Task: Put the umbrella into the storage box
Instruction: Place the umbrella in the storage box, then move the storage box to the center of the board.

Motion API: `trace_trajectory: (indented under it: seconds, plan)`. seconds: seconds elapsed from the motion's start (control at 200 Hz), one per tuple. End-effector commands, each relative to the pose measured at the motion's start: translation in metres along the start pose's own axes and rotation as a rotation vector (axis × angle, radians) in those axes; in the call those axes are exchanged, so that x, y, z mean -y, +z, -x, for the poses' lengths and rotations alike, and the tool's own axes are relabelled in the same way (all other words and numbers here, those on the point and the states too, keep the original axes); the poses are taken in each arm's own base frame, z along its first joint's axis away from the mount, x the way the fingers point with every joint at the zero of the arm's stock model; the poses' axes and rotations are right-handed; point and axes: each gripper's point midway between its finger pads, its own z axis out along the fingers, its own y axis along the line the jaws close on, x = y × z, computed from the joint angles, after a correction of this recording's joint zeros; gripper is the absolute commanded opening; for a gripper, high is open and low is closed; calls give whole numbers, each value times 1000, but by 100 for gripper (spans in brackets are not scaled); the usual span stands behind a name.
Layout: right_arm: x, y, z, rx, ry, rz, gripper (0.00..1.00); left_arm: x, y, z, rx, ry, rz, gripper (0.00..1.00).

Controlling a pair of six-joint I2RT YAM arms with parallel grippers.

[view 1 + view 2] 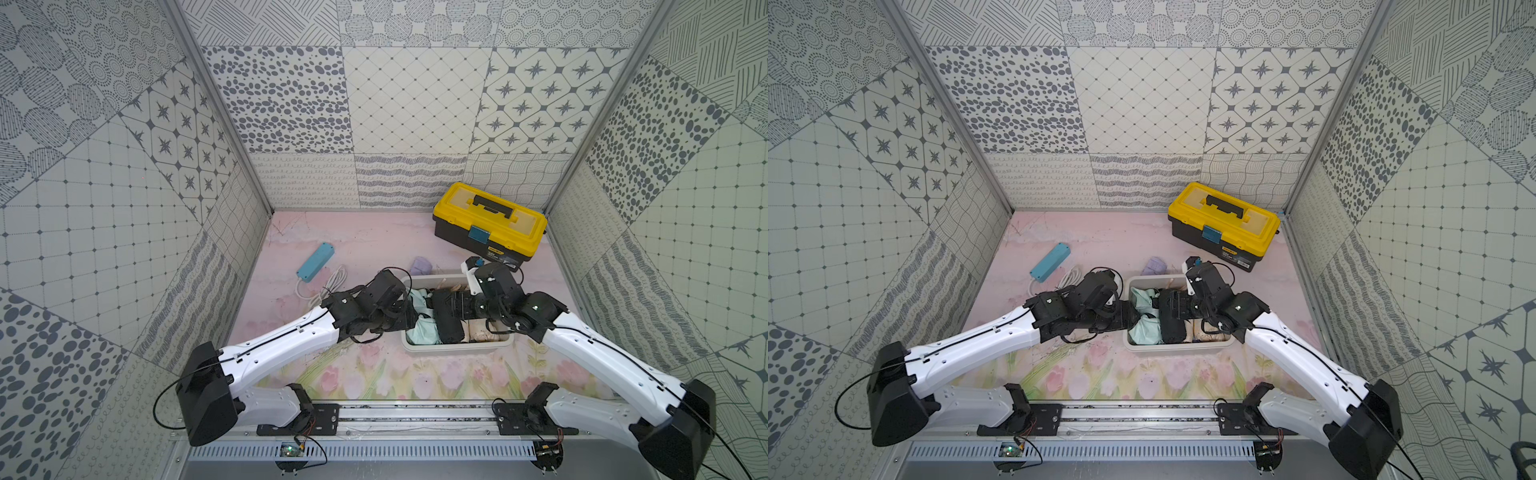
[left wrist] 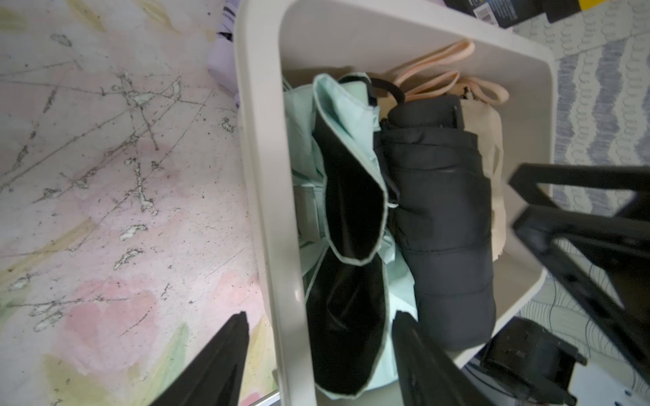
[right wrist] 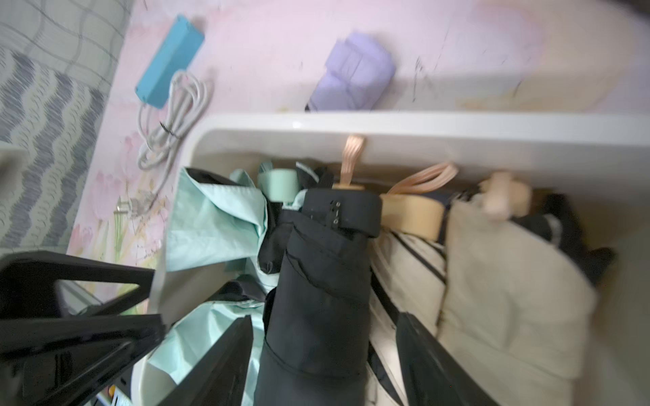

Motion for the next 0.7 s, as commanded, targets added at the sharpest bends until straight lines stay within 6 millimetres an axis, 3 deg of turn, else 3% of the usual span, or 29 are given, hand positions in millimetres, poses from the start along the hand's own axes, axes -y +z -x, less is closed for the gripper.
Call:
trace_trajectory:
  seconds: [0.0, 0.135, 0.32, 0.5, 0.696]
  plan:
    - [21, -35, 27, 191, 0, -90, 70, -15, 11, 2, -13, -20, 85, 56]
    - [29, -56, 28, 257, 27, -88, 66, -22, 19, 10, -2, -24, 104, 44]
    - [43, -63, 10, 223, 119, -107, 63, -57, 19, 20, 13, -77, 160, 20]
    - [64, -56, 3, 190, 295, -134, 61, -91, -8, 34, 75, -93, 222, 11]
    - [78, -47, 13, 190, 306, -176, 61, -137, -44, 50, 148, -113, 272, 7]
